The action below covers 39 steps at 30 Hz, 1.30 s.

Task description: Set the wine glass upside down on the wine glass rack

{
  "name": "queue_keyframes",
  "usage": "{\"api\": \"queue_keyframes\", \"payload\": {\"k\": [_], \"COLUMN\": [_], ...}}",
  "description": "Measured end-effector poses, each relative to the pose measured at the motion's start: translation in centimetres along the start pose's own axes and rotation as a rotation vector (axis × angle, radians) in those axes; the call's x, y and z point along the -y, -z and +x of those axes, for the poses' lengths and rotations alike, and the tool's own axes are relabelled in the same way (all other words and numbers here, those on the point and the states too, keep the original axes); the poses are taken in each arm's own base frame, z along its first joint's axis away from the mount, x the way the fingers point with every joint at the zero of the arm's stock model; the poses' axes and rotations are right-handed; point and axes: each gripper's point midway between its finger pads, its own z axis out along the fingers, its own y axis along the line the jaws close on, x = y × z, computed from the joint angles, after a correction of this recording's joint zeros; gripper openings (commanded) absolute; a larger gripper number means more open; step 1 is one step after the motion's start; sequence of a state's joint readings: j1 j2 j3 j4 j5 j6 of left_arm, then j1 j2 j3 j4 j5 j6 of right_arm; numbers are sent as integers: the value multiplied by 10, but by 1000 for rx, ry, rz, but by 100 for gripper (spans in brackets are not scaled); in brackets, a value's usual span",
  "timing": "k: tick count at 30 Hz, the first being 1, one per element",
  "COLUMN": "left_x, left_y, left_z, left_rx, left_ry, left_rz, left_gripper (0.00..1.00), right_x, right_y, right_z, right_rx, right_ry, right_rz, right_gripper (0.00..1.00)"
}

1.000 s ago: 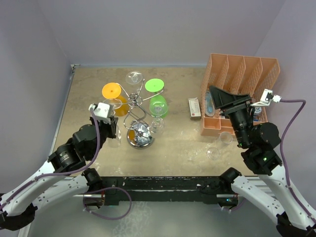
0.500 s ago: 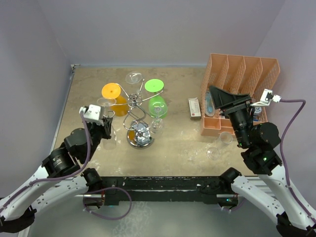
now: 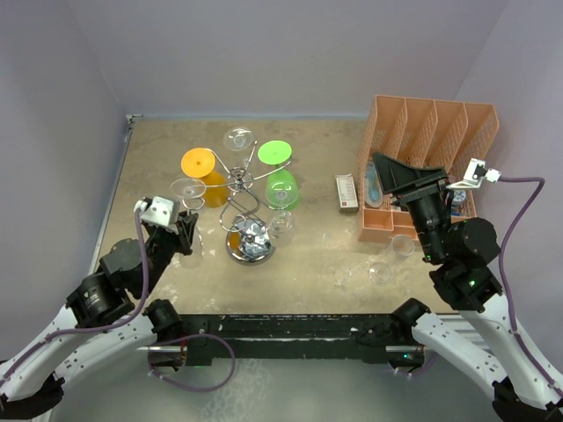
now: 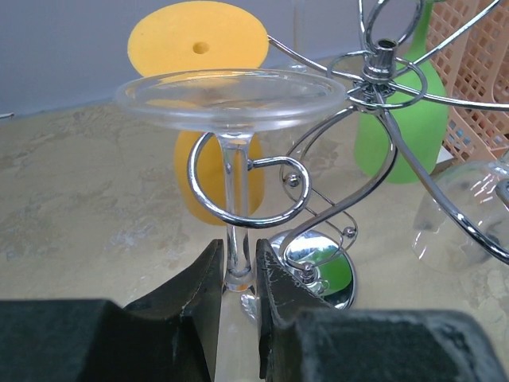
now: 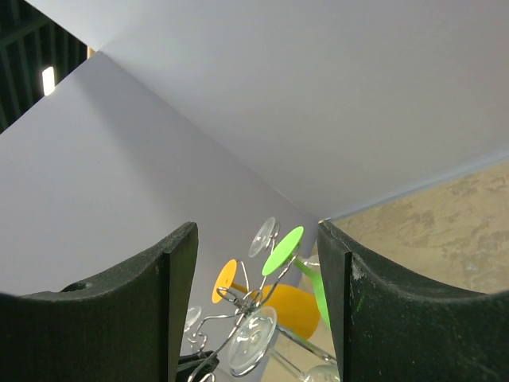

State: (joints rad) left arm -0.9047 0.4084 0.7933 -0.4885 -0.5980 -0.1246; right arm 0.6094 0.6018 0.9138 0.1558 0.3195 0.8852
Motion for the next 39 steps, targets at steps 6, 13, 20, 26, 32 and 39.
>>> {"api": "queue_keyframes", "payload": {"k": [6, 13, 20, 26, 32, 39], "left_x": [10, 16, 19, 17, 13, 12], "left_y": [0, -4, -10, -10, -10, -8], "left_z": [2, 9, 18, 27, 35, 36], "left_rx": [-8, -35, -69, -95, -112, -117], "left_ry": [-46, -89, -116, -137, -128, -104], "left_rz": [67, 92, 89, 81, 56, 48], "left_gripper": [0, 0, 4, 18, 36, 47], "right_x": [0, 0, 0, 0, 0, 2], "right_y": [0, 0, 0, 0, 0, 0], "right_z": [0, 0, 0, 0, 0, 0], "right_rx": [0, 0, 0, 0, 0, 0], "right_ry": [0, 0, 3, 7, 7, 8], "right_rz": [0, 0, 0, 1, 1, 7], "right_gripper": [64, 64, 64, 64, 63, 63]}}
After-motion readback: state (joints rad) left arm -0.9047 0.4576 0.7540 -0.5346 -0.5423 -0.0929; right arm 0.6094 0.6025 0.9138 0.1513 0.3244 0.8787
